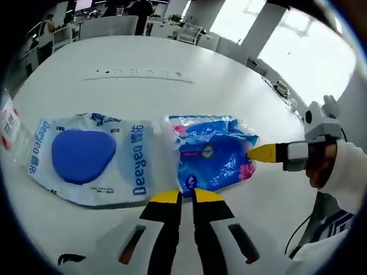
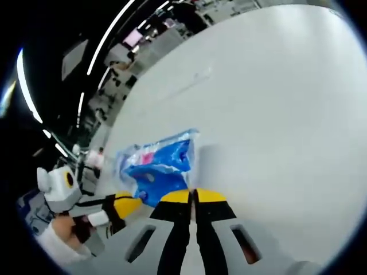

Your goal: Arrange the tabletop items into an orderly group along one side of the table until the central work area is clear of visible clutter.

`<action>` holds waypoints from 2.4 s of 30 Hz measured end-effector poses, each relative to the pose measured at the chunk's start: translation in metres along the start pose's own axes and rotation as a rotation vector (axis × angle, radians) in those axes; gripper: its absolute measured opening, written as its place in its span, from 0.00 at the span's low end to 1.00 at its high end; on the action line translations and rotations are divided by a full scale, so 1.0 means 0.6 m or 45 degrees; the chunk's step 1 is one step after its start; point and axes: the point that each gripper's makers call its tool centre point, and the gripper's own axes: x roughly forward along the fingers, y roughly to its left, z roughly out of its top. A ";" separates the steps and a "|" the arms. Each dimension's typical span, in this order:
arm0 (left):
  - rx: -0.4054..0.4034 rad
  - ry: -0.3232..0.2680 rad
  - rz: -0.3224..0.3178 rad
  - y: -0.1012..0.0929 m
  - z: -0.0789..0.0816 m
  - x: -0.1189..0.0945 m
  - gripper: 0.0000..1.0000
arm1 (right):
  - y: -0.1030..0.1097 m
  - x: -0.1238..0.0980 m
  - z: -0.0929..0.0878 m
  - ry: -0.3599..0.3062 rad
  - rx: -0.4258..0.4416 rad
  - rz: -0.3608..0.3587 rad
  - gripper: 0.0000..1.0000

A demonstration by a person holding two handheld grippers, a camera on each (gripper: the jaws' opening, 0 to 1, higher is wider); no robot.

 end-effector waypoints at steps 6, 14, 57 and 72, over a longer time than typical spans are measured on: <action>-0.109 -0.008 -0.005 0.010 0.007 0.009 0.03 | -0.006 0.010 -0.001 0.008 0.028 -0.002 0.00; -0.148 -0.013 -0.004 0.004 0.010 0.019 0.03 | -0.025 0.017 -0.003 0.020 0.055 -0.022 0.00; 0.037 -0.045 0.147 0.007 -0.007 -0.065 0.43 | 0.017 -0.037 0.004 -0.195 -0.036 0.036 0.33; -0.042 -0.109 0.154 0.017 -0.059 -0.158 0.58 | 0.036 -0.158 -0.051 -0.227 -0.324 0.062 0.57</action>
